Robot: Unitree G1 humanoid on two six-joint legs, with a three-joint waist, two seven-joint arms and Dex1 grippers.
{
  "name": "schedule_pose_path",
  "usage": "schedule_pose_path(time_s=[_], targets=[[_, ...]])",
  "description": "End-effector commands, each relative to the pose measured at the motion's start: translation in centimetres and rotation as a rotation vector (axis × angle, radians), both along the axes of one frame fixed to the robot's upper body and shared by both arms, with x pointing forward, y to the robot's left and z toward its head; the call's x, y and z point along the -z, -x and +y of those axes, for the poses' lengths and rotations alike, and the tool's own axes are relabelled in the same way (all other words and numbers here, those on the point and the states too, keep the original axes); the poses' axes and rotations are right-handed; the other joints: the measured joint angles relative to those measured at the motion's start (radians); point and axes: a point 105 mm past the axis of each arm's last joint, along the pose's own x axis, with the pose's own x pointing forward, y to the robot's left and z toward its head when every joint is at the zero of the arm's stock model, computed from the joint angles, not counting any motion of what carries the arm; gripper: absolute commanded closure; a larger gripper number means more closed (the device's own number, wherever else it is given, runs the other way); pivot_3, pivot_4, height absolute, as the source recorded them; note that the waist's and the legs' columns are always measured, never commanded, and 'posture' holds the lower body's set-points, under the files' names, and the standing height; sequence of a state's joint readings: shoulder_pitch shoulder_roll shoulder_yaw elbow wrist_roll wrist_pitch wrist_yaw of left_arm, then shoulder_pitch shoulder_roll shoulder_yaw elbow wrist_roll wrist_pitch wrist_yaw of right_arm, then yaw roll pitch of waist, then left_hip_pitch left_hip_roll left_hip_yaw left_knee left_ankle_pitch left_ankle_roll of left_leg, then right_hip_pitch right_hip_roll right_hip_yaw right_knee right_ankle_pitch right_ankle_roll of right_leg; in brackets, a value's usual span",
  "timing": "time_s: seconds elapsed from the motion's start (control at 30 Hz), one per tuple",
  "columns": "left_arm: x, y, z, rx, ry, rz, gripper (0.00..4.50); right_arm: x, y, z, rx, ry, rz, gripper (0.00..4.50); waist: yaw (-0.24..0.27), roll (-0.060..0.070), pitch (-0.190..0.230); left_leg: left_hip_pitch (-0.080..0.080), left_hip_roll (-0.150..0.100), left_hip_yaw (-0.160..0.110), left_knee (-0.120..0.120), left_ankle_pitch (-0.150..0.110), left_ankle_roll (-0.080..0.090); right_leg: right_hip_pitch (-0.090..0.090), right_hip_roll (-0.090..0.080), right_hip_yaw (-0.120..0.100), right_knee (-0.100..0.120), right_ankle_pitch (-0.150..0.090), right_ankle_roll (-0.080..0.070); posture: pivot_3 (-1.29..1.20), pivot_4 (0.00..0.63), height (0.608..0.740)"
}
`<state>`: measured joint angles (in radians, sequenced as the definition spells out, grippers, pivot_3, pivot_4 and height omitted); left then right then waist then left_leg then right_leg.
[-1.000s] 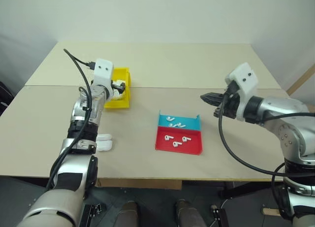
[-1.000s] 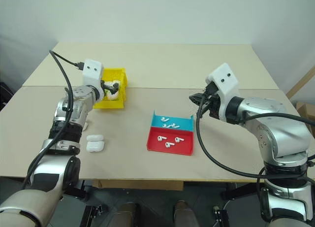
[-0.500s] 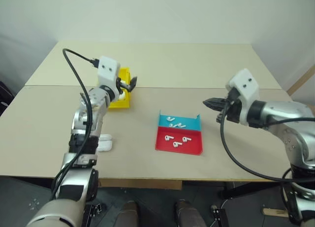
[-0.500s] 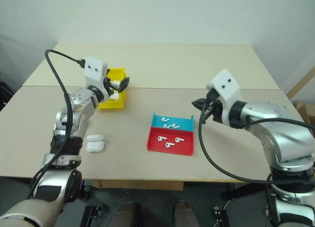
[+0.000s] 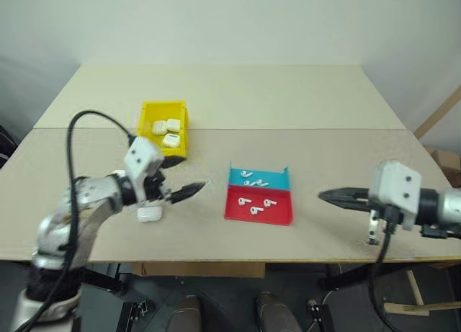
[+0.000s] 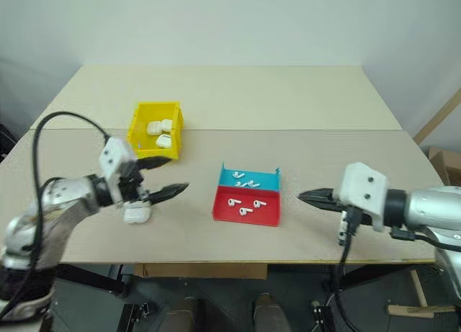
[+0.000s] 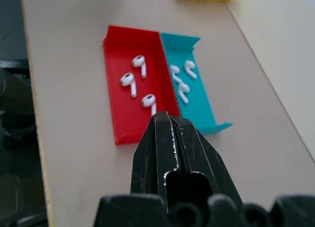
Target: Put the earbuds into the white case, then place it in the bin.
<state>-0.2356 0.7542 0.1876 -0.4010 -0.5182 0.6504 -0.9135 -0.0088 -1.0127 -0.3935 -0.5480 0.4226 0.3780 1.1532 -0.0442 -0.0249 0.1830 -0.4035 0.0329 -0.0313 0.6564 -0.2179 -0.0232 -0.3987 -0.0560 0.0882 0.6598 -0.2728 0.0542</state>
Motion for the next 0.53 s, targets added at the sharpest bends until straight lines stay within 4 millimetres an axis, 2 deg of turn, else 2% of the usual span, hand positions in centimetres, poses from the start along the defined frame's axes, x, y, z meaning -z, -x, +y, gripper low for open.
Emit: schedule_pose_path(time_s=[0.03, 0.17, 0.53], targets=[[-0.8, 2.3, 1.1, 0.080, -0.041, -0.040, 0.02, -0.7, 0.6, -1.4, 0.008, 0.054, -0.045, 4.50, 0.001, 0.000, 0.000, 0.002, 0.000, 0.000, 0.000, 0.000, 0.000, 0.003, 0.000, 0.000, -0.001, 0.000, 0.000, 0.00, 0.150, 0.740], [-0.3, 3.2, 2.1, 0.076, -0.068, -0.036, 0.02, -0.3, 1.0, -1.4, 0.018, 0.074, -0.048, 4.50, 0.009, -0.001, 0.000, 0.004, 0.000, 0.000, -0.001, 0.000, 0.000, 0.007, -0.001, 0.000, -0.005, 0.000, 0.000, 0.00, 0.150, 0.740], [-0.6, 4.7, 1.4, 0.152, -0.046, -0.030, 0.02, 0.4, 0.8, -1.2, 0.046, 0.077, -0.035, 4.50, 0.008, -0.001, 0.000, 0.004, 0.000, 0.001, -0.001, 0.000, 0.000, 0.007, -0.001, 0.000, -0.005, 0.000, 0.000, 0.00, 0.150, 0.740]])
